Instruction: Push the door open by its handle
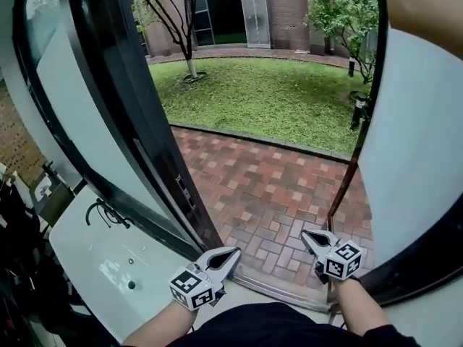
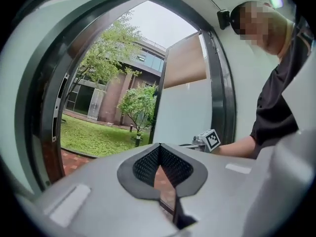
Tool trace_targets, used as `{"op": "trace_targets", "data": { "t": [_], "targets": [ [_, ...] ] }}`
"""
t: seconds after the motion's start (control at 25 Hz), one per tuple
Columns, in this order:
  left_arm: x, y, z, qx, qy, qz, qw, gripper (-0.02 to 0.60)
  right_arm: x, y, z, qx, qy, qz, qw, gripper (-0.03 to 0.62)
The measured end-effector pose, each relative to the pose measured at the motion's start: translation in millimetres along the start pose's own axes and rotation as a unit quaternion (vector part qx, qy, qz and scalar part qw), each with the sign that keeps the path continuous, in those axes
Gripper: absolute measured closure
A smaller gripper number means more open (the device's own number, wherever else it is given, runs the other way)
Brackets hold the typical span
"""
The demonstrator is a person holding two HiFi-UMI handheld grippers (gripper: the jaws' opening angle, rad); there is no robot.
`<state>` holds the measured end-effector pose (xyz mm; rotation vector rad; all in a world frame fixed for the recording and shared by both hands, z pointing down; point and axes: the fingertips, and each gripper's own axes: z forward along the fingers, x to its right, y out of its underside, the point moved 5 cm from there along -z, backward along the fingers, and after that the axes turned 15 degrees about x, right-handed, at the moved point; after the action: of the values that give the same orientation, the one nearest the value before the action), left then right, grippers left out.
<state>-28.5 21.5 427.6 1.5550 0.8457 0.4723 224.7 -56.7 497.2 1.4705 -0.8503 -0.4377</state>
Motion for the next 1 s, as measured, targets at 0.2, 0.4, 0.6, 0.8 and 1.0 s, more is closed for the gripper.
{"op": "trace_targets", "data": {
  "t": [0.2, 0.4, 0.6, 0.8, 1.0],
  "targets": [
    [44.6, 7.2, 8.7, 0.015, -0.004, -0.025, 0.9996, 0.584, -16.0, -5.2, -71.1, -0.001, 0.019, 0.005, 1.000, 0.594],
    [65.5, 10.5, 10.4, 0.006, 0.036, -0.022, 0.9991, 0.586, -33.3, -12.0, -102.9, -0.005, 0.054, -0.029, 0.998, 0.594],
    [59.5, 23.2, 12.7, -0.003, 0.053, -0.032, 0.9981, 0.584, -36.3, -8.3, -117.4, -0.005, 0.084, -0.033, 0.996, 0.594],
    [52.7, 19.7, 18.2, 0.002, 0.069, -0.026, 0.9973, 0.584, -38.9, -4.1, -115.3, -0.010, 0.093, -0.033, 0.995, 0.594],
    [47.3, 18.2, 18.0, 0.006, 0.069, -0.032, 0.9971, 0.584, -36.7, -6.9, -111.3, -0.014, 0.096, -0.039, 0.995, 0.595]
  ]
}}
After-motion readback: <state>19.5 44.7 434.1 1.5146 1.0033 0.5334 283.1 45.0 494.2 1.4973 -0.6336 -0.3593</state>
